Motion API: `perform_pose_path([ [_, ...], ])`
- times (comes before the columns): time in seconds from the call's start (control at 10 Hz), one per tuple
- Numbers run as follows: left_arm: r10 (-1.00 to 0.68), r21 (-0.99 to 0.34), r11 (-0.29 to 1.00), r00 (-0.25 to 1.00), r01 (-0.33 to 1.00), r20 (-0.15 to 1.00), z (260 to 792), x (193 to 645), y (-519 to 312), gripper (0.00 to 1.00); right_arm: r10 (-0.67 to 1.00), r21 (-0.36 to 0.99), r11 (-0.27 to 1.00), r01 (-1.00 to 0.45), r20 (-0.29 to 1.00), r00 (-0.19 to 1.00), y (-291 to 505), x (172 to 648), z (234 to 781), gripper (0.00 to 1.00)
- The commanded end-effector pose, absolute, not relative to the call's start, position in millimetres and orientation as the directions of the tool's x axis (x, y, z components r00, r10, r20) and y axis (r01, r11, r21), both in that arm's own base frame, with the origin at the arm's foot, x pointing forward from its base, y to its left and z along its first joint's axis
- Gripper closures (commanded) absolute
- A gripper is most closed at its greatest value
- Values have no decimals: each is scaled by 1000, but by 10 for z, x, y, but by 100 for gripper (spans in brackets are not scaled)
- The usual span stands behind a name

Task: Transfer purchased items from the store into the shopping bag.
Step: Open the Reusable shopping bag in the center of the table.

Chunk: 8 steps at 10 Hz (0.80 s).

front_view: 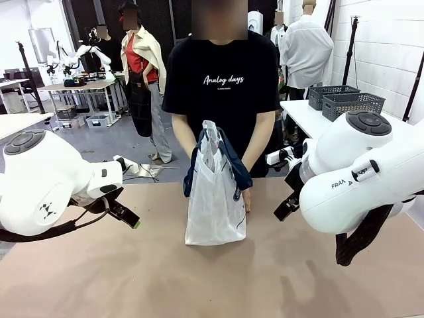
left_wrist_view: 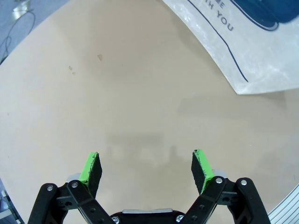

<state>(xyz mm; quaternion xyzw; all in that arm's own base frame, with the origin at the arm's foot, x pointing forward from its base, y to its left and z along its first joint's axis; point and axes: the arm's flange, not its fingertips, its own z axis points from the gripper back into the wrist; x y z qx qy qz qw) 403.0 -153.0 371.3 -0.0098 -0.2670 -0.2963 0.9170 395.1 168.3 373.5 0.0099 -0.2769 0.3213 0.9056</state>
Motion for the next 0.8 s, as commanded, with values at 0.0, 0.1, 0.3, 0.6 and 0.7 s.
perform_pose_path([
  [0.0, -535, 138, 826, 684, 546, 496, 3714, 4035, -1514, 0, 576, -160, 793, -587, 508, 640, 1682, 3952, 3735, 0],
  [0.1, -535, 138, 826, 684, 546, 496, 3714, 4035, -1514, 0, 576, -160, 793, -587, 508, 640, 1682, 3952, 3735, 0],
  [0.3, -535, 138, 826, 684, 546, 496, 3714, 4035, -1514, 0, 576, -160, 793, -587, 508, 640, 1682, 3952, 3735, 0],
  [0.6, -535, 138, 826, 684, 546, 496, 3714, 4035, -1514, 0, 576, -160, 793, -587, 508, 640, 1682, 3952, 3735, 0],
  [0.7, -535, 138, 826, 684, 546, 496, 3714, 4035, -1514, 0, 576, -160, 793, -587, 508, 640, 1682, 3952, 3735, 0],
])
